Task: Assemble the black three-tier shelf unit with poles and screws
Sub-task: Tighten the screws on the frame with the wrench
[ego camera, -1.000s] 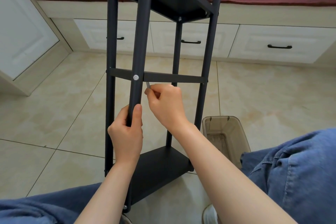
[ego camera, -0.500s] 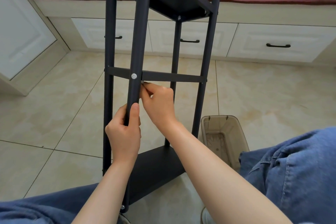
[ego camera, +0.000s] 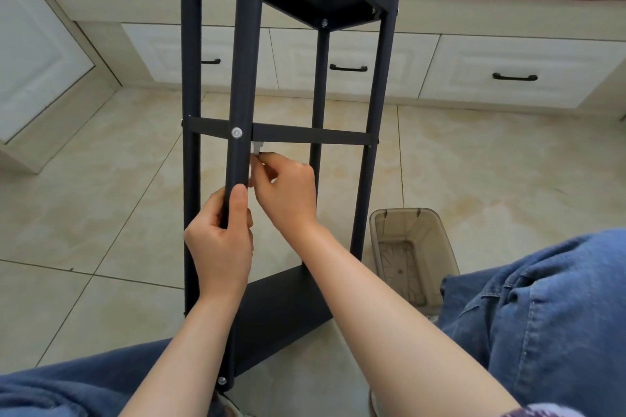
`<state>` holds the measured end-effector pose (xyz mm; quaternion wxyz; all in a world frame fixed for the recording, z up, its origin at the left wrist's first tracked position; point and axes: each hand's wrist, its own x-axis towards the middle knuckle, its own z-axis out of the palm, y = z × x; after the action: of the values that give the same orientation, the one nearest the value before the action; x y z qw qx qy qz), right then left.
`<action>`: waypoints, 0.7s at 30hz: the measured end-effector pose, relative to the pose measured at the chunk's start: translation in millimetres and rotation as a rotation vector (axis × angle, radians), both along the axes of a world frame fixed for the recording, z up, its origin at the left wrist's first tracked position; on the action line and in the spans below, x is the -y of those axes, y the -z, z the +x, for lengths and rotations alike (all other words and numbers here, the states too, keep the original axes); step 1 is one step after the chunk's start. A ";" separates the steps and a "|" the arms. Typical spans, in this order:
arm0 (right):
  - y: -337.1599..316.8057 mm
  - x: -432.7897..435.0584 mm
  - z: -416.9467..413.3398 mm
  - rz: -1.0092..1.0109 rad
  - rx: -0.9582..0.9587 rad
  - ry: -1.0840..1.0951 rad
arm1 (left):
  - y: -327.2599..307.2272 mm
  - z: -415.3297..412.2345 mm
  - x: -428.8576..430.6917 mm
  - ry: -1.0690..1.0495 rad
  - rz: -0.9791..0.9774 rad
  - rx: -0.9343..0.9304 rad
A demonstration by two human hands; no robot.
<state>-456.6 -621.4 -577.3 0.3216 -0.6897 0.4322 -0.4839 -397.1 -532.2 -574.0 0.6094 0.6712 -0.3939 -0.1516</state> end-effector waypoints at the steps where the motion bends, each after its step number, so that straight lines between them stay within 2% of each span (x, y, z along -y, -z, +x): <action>1: 2.4 -0.4 -3.6 0.016 -0.016 -0.011 | -0.4 -0.3 0.2 0.002 -0.002 0.001; 10: 31.8 -10.6 -57.2 0.041 -0.081 0.005 | -4.7 -8.6 0.4 0.030 -0.001 -0.019; 14: 56.4 -11.8 -106.2 0.135 -0.159 0.108 | -4.6 -10.6 -0.4 0.048 0.008 -0.053; 16: 72.1 -9.8 -129.8 0.234 -0.255 0.220 | -4.4 -11.7 -1.3 0.053 0.008 -0.048; 21: 123.5 -24.0 -182.9 0.583 -0.680 0.412 | -4.1 -13.8 -3.6 0.057 0.019 -0.036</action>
<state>-639.6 -597.3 -700.9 0.2396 -0.5901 0.7575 -0.1436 -410.8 -528.6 -569.9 0.6054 0.6626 -0.4005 -0.1847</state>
